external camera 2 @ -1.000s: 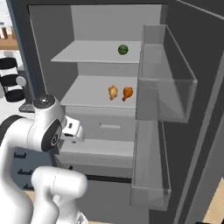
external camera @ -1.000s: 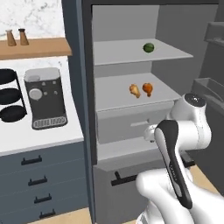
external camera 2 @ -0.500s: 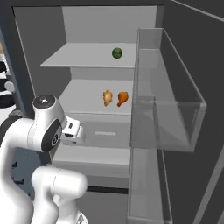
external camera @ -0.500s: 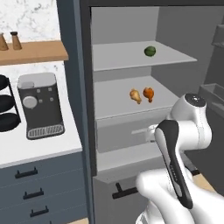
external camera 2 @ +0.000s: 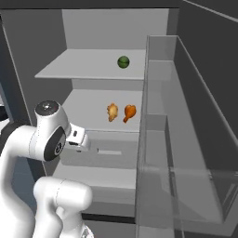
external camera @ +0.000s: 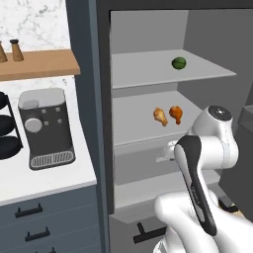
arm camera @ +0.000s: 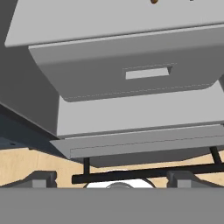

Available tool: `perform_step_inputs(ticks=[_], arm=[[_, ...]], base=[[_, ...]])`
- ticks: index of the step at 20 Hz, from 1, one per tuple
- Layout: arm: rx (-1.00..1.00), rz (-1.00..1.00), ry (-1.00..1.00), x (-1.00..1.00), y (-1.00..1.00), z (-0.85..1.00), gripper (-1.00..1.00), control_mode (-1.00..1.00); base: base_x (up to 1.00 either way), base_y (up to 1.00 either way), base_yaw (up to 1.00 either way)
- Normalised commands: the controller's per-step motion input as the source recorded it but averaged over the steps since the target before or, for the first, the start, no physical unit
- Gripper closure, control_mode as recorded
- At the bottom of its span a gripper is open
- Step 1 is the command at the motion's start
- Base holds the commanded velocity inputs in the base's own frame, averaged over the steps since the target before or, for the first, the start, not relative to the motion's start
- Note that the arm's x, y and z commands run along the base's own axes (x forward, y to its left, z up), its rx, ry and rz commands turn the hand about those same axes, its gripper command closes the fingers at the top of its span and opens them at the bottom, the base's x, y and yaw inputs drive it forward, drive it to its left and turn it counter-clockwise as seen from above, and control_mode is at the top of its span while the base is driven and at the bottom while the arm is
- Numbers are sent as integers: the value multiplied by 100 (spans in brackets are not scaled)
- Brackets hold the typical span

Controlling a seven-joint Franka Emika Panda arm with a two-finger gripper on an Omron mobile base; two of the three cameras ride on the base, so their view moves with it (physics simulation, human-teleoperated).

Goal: Place one avocado and one chicken drumstick in each tupperware on the nearby counter, to pack two identical lunches.

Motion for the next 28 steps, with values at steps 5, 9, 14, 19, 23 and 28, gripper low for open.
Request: perform_step_inputs(ticks=[5,9,14,19,23,28], arm=[[0,0,0,0,0,0,-100,100],[0,0,0,0,0,0,-100,100],[0,0,0,0,0,0,-100,100],[-1,0,-6,2,0,5,-100,-100],[-3,-1,-24,38,-5,26,-100,-100],[-1,-4,-28,35,-23,26,-100,-100]], base=[[35,0,0],[14,0,0],[2,0,0],[7,-2,1],[0,0,0],[0,0,0]])
